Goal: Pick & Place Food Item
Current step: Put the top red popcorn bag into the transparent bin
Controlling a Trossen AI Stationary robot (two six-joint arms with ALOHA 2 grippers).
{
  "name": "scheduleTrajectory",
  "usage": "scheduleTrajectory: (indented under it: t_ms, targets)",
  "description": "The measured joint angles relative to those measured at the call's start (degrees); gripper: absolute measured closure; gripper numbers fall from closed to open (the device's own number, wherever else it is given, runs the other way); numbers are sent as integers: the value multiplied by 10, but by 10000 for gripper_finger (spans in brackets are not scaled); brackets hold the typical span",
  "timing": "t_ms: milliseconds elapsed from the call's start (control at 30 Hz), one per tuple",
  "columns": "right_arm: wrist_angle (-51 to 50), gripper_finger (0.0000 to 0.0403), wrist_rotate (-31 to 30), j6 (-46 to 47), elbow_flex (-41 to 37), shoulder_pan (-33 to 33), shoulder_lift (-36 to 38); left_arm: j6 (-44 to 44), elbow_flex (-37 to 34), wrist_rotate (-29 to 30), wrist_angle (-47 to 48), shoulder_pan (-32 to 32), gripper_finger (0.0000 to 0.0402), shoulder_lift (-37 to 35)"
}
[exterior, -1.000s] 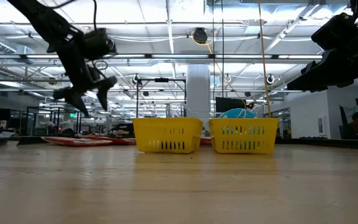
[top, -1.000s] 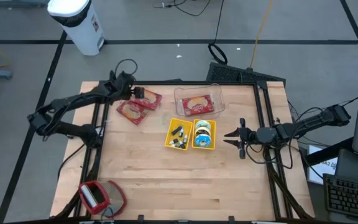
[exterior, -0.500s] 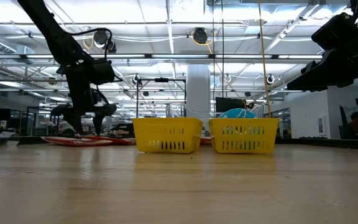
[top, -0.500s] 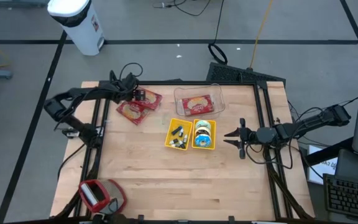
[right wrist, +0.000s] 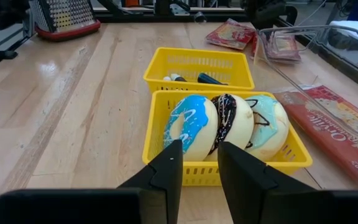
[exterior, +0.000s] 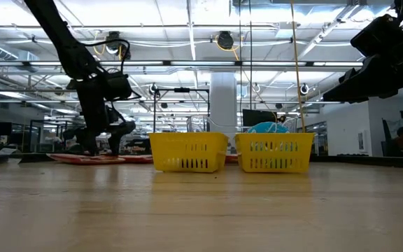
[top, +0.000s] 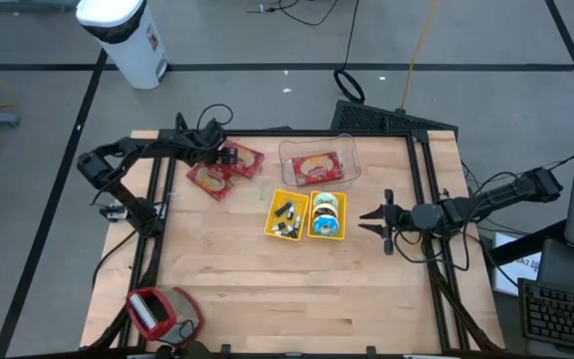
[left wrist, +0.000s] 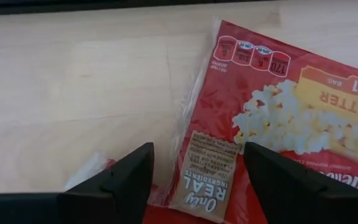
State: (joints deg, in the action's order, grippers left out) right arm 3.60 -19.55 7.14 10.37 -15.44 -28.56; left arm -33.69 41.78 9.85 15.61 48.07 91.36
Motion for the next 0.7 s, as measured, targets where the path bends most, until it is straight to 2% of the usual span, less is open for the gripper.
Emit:
scheduleTrajectory:
  t_ms: [100, 200, 567, 700]
  targets:
    - [0, 312, 0, 1, 0, 0, 0, 1, 0, -20, 0, 8, 168, 0]
    - [0, 312, 1, 1, 0, 0, 0, 0, 0, -27, 0, 10, 203, 0]
    - [0, 312, 1, 1, 0, 0, 0, 2, -1, -23, -6, 10, 386, 0]
    - [0, 312, 1, 1, 0, 0, 0, -1, -2, -23, -20, 10, 394, -5]
